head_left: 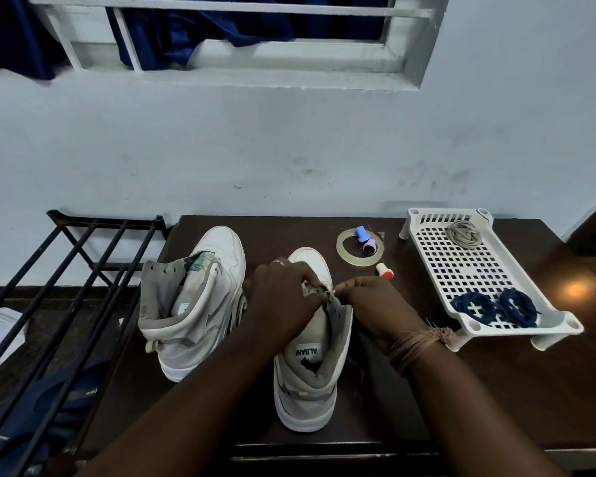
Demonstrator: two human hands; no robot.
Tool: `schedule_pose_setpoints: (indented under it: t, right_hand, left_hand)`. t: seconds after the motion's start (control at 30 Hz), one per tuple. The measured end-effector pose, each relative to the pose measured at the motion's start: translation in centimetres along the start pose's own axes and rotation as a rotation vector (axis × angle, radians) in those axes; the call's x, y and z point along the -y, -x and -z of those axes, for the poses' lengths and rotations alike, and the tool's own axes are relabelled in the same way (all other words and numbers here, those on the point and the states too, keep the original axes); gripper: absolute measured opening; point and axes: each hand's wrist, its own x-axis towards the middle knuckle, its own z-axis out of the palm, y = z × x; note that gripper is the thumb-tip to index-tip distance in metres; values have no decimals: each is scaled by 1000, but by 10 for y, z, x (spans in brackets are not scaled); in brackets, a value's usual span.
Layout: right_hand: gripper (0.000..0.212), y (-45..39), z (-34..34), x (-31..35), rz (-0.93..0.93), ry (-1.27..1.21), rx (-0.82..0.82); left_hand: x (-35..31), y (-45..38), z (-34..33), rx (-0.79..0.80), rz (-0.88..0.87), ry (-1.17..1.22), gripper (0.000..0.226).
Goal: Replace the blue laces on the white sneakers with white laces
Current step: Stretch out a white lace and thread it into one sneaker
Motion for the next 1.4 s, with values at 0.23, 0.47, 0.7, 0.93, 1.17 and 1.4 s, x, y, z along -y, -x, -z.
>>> schedule_pose_setpoints:
  t: [0.23, 0.47, 0.7, 0.93, 1.17, 1.4]
  right_hand:
    - [10, -3, 35, 26, 314, -720, -344]
    - [14, -2, 17, -1, 374, 600, 40]
    - [29, 9, 36, 37, 1, -786, -67]
    - [53, 9, 29, 16, -9, 476, 74]
    - [32, 7, 40, 34, -56, -759, -316]
    - [18, 2, 38, 9, 196, 186, -162]
  left_hand:
    - [26, 6, 7, 132, 315, 323, 56]
    - [24, 4, 8, 229, 386, 350, 62]
    - [22, 8, 16, 286, 403, 295, 63]
    - [15, 8, 19, 323, 404, 263, 64]
    - [20, 8, 22, 311, 375, 244, 37]
    - [22, 5, 17, 304, 376, 198, 31]
